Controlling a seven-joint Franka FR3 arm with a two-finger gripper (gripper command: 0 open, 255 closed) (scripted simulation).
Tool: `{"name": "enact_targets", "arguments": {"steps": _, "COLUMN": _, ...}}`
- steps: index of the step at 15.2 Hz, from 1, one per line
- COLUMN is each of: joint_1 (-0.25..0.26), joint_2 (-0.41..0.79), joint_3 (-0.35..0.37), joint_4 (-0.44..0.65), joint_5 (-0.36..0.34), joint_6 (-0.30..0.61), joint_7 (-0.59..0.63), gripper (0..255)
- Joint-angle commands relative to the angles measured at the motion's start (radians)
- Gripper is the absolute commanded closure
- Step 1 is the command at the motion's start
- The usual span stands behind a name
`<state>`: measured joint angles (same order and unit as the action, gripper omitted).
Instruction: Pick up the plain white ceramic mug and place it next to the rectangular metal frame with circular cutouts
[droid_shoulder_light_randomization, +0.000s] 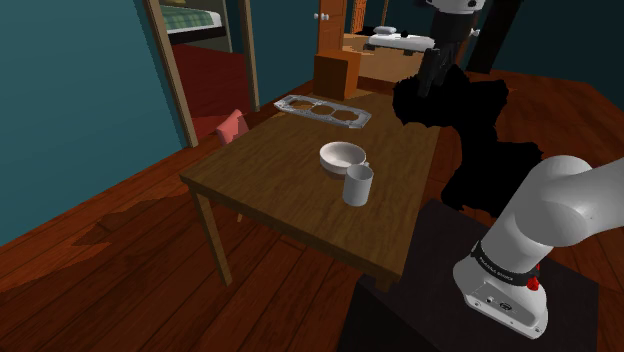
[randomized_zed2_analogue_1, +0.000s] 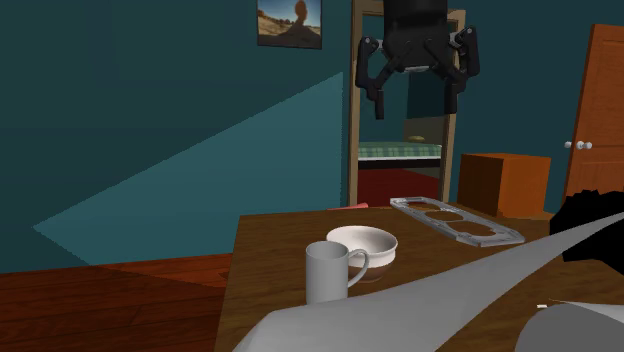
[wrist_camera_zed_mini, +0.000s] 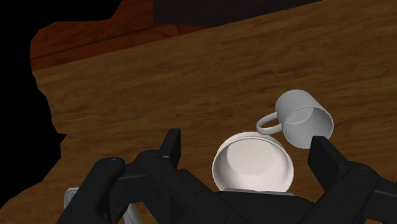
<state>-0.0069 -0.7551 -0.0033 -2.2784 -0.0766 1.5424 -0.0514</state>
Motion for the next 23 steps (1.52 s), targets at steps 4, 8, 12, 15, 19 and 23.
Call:
{"name": "enact_targets", "arguments": {"steps": 4, "joint_1": 0.009, "joint_2": 0.005, "joint_3": 0.035, "joint_4": -0.078, "joint_5": 0.033, "joint_6": 0.088, "joint_7": 0.061, "gripper": 0}}
{"name": "enact_targets", "arguments": {"steps": 8, "joint_1": 0.024, "joint_2": 0.033, "joint_3": 0.085, "joint_4": -0.165, "joint_5": 0.075, "joint_6": 0.211, "joint_7": 0.141, "gripper": 0}}
{"name": "enact_targets", "arguments": {"steps": 12, "joint_1": 0.040, "joint_2": 0.089, "joint_3": 0.137, "joint_4": -0.230, "joint_5": 0.115, "joint_6": 0.343, "joint_7": 0.220, "gripper": 0}}
{"name": "enact_targets", "arguments": {"steps": 15, "joint_1": 0.052, "joint_2": 0.149, "joint_3": 0.178, "joint_4": -0.263, "joint_5": 0.141, "joint_6": 0.446, "joint_7": 0.278, "gripper": 0}}
{"name": "enact_targets", "arguments": {"steps": 19, "joint_1": 0.062, "joint_2": 0.254, "joint_3": 0.236, "joint_4": -0.286, "joint_5": 0.166, "joint_6": 0.587, "joint_7": 0.357, "gripper": 0}}
{"name": "enact_targets", "arguments": {"steps": 23, "joint_1": 0.063, "joint_2": 0.334, "joint_3": 0.272, "joint_4": -0.294, "joint_5": 0.172, "joint_6": 0.683, "joint_7": 0.407, "gripper": 0}}
